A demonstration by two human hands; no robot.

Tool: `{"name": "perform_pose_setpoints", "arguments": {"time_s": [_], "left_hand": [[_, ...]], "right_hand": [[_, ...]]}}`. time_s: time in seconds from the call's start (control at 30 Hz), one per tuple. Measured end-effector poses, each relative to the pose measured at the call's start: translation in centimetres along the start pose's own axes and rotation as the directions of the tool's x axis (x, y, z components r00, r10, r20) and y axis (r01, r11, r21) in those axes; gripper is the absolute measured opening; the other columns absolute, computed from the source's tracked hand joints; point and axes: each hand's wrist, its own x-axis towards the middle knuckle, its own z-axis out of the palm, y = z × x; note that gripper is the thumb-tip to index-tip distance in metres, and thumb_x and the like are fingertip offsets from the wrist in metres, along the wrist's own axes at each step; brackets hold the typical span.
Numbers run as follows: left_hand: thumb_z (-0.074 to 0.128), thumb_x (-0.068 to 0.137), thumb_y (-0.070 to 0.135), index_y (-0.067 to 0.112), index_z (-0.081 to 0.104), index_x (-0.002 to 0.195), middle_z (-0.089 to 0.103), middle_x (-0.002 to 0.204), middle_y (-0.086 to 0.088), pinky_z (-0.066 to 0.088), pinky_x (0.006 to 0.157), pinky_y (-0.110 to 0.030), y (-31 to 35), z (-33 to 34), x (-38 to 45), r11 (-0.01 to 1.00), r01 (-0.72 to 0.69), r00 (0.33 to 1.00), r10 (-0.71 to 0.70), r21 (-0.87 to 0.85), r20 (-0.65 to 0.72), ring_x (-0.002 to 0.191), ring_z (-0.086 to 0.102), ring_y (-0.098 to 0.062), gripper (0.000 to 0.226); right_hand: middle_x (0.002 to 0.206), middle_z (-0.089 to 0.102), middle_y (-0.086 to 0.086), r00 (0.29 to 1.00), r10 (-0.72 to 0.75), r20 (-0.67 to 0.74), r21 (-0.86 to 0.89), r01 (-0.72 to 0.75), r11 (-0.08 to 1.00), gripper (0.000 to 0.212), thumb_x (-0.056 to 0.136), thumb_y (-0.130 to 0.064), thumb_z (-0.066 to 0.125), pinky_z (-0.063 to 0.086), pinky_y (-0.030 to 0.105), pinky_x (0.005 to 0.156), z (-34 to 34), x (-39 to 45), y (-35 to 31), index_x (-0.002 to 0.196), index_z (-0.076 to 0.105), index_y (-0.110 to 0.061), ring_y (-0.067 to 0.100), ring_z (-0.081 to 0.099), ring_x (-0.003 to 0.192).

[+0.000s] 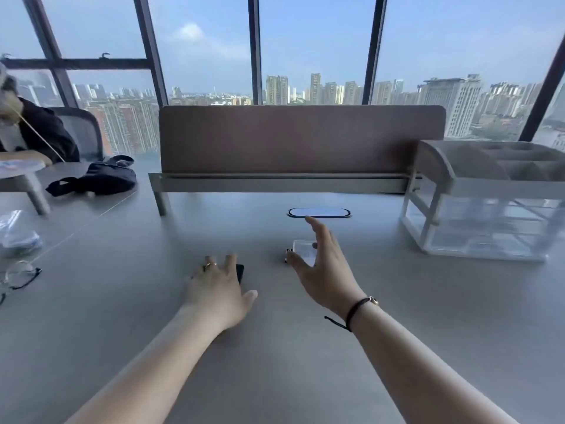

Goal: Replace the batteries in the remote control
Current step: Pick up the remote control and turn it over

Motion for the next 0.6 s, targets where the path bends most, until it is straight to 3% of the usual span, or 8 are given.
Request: {"name": "perform_pose_setpoints", "arguments": {"time_s": [0.13, 0.27, 0.33, 0.37, 0.4, 0.47, 0.53, 0.6], "left_hand": [[0.035, 0.097, 0.047, 0.011, 0.029, 0.138, 0.061, 0.123, -0.009, 0.039, 0.069, -0.033, -0.6, 1.7, -0.8, 0.995, 0.052, 0.988, -0.064, 0.09, 0.139, 0.103, 0.064, -0.028, 0.056], [0.039, 0.098, 0.032, 0.0, 0.026, 0.14, 0.064, 0.116, -0.011, 0.04, 0.061, -0.031, 0.3, 3.0, -0.2, 0.985, -0.017, 0.997, 0.003, 0.174, 0.076, 0.094, 0.069, -0.026, 0.054], [0.038, 0.098, 0.03, 0.001, 0.028, 0.135, 0.066, 0.109, -0.013, 0.045, 0.06, -0.032, 0.7, 3.1, 0.6, 0.997, -0.065, 0.998, 0.065, 0.031, 0.0, 0.088, 0.071, -0.03, 0.048], [0.037, 0.099, 0.031, 0.004, 0.03, 0.131, 0.067, 0.105, -0.014, 0.048, 0.062, -0.035, 1.0, 3.2, 0.9, 0.985, -0.097, 0.994, 0.09, -0.141, -0.056, 0.086, 0.07, -0.034, 0.043], [0.037, 0.099, 0.032, 0.008, 0.032, 0.128, 0.067, 0.1, -0.012, 0.047, 0.063, -0.037, 1.3, 3.3, 1.2, 0.93, -0.122, 0.992, 0.1, -0.347, -0.082, 0.083, 0.068, -0.036, 0.038], [0.042, 0.099, 0.03, 0.017, 0.037, 0.123, 0.064, 0.089, -0.001, 0.045, 0.065, -0.036, 1.8, 3.8, 1.7, 0.697, -0.133, 0.991, 0.102, -0.705, -0.086, 0.078, 0.063, -0.028, 0.028], [0.047, 0.099, 0.026, 0.023, 0.045, 0.113, 0.061, 0.086, 0.005, 0.046, 0.072, -0.035, 2.2, 4.6, 1.9, 0.477, -0.163, 0.986, 0.119, -0.863, -0.12, 0.079, 0.061, -0.02, 0.015], [0.048, 0.098, 0.024, 0.024, 0.05, 0.114, 0.064, 0.085, 0.004, 0.048, 0.074, -0.033, 2.6, 5.0, 2.1, 0.306, -0.236, 0.969, 0.144, -0.922, -0.2, 0.081, 0.063, -0.018, 0.016]], "right_hand": [[0.144, 0.04, -0.006, 1.0, 0.003, 0.017, -0.011, -0.003, 1.0, 0.07, 0.089, -0.036, 0.063, 0.043, 0.034, 0.097, 0.2, -0.8, -0.1, 0.146, 0.024, -0.039, 0.018, 0.044, 0.13], [0.147, 0.037, -0.008, 0.997, 0.036, 0.067, -0.048, -0.032, 0.998, 0.072, 0.089, -0.037, 0.065, 0.046, 0.031, 0.091, 1.1, -1.7, 1.6, 0.148, 0.023, -0.038, 0.015, 0.048, 0.128], [0.148, 0.038, -0.01, 0.993, 0.083, 0.086, -0.026, -0.081, 0.996, 0.071, 0.087, -0.04, 0.066, 0.05, 0.035, 0.094, 2.1, -2.3, 2.6, 0.145, 0.025, -0.043, 0.013, 0.051, 0.123], [0.146, 0.04, -0.011, 0.991, 0.092, 0.098, -0.016, -0.091, 0.996, 0.069, 0.086, -0.042, 0.066, 0.051, 0.036, 0.094, 2.6, -2.5, 3.0, 0.142, 0.026, -0.046, 0.012, 0.053, 0.12], [0.143, 0.043, -0.012, 0.989, 0.088, 0.115, -0.02, -0.087, 0.996, 0.068, 0.085, -0.045, 0.066, 0.051, 0.035, 0.094, 3.1, -2.6, 3.3, 0.14, 0.027, -0.048, 0.01, 0.055, 0.116], [0.135, 0.052, -0.015, 0.985, 0.061, 0.159, -0.034, -0.057, 0.998, 0.064, 0.084, -0.05, 0.064, 0.051, 0.032, 0.093, 3.7, -2.6, 3.8, 0.139, 0.031, -0.047, 0.007, 0.058, 0.111], [0.121, 0.063, -0.017, 0.977, 0.046, 0.207, -0.03, -0.04, 0.999, 0.057, 0.083, -0.058, 0.058, 0.052, 0.03, 0.092, 3.8, -2.4, 3.9, 0.135, 0.038, -0.047, 0.004, 0.062, 0.103], [0.102, 0.073, -0.018, 0.973, 0.027, 0.229, -0.019, -0.023, 1.0, 0.047, 0.082, -0.062, 0.053, 0.054, 0.032, 0.087, 3.9, -2.1, 4.0, 0.125, 0.051, -0.041, 0.0, 0.067, 0.092]]}}
